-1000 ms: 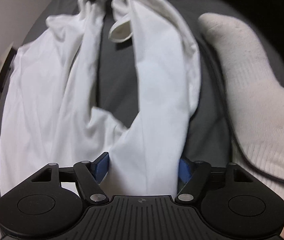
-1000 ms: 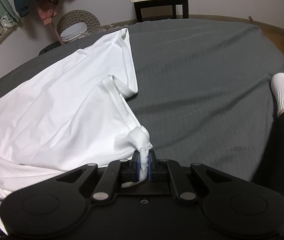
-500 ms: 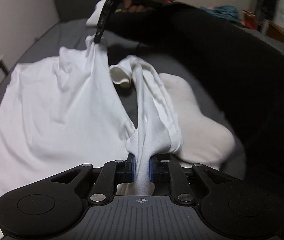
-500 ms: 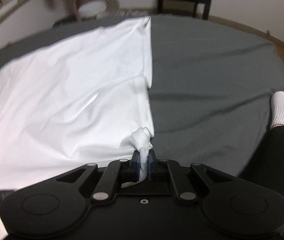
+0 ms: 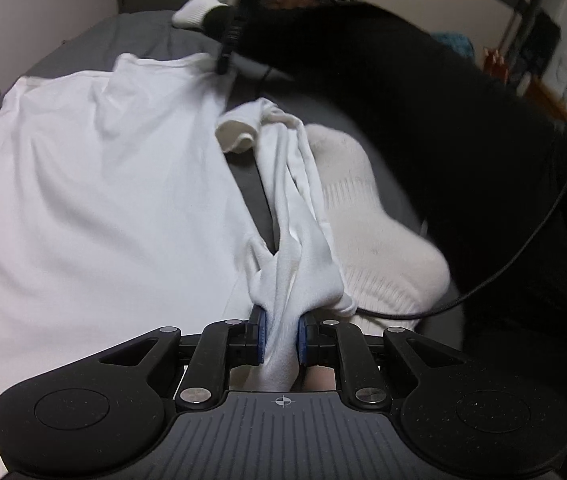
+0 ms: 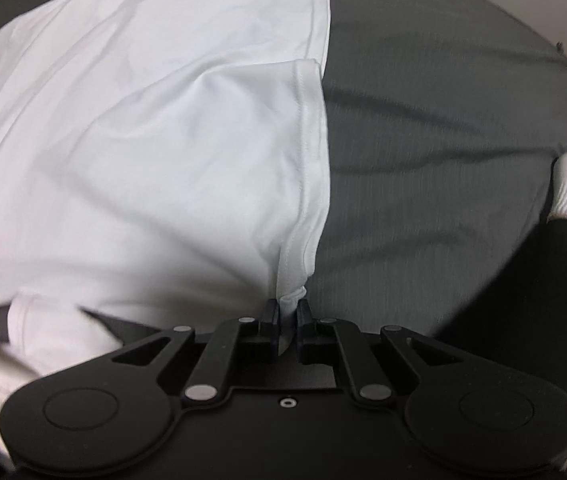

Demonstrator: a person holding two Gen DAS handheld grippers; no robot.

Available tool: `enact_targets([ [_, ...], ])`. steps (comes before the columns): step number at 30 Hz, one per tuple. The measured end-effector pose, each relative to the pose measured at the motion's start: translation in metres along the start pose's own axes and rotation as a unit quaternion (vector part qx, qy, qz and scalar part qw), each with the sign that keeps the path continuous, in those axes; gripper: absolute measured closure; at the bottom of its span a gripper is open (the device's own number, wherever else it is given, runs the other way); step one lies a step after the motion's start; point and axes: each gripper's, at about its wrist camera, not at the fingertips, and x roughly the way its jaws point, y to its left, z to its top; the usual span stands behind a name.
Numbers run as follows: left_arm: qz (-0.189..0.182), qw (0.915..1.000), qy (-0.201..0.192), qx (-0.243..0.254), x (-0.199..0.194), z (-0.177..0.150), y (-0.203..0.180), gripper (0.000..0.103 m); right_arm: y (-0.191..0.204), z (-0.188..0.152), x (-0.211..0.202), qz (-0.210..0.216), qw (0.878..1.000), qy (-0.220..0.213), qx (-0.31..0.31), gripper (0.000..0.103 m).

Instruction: Fold clothes

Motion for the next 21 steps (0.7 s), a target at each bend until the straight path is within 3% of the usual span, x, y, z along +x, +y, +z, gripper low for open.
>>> enact_targets([
  [4,-0.005,0.9992,0.015,-0.037,0.005,0.002,0.011,0.084,-0.01,-0.003,0.007,-0.004,1.0,0.017,0.023,0.089],
  [7,-0.039,0.9971,-0.003,-0.065,-0.008,0.0,0.015,0.051,-0.015,-0.005,0.005,-0.004,0.999,0.034,0.023,0.088],
  [8,-0.055,0.9958,-0.009,-0.072,-0.015,-0.002,0.016,0.031,-0.016,-0.005,0.003,-0.004,0.999,0.039,0.02,0.088],
  [9,-0.072,0.9941,-0.016,-0.08,-0.022,-0.004,0.017,0.018,-0.017,-0.006,0.0,-0.004,0.999,0.045,0.017,0.088],
  [12,-0.079,0.9924,-0.048,-0.082,-0.051,-0.012,0.021,0.016,-0.014,-0.001,-0.018,-0.008,0.998,0.059,-0.014,0.087],
  [14,-0.052,0.9906,-0.08,-0.098,-0.072,-0.018,0.034,0.016,-0.01,0.007,-0.037,-0.019,0.999,0.032,-0.03,0.084],
  [16,0.001,0.9838,-0.12,-0.133,-0.09,-0.025,0.057,0.016,0.001,0.024,-0.055,-0.003,0.999,-0.01,-0.037,0.075],
  [18,0.074,0.9676,-0.154,-0.186,-0.102,-0.033,0.085,0.016,0.013,0.043,-0.073,0.019,0.997,-0.055,-0.043,0.065],
  [21,0.161,0.9318,-0.189,-0.264,-0.104,-0.047,0.122,0.016,0.042,0.074,-0.084,0.054,0.991,-0.107,-0.065,0.065],
])
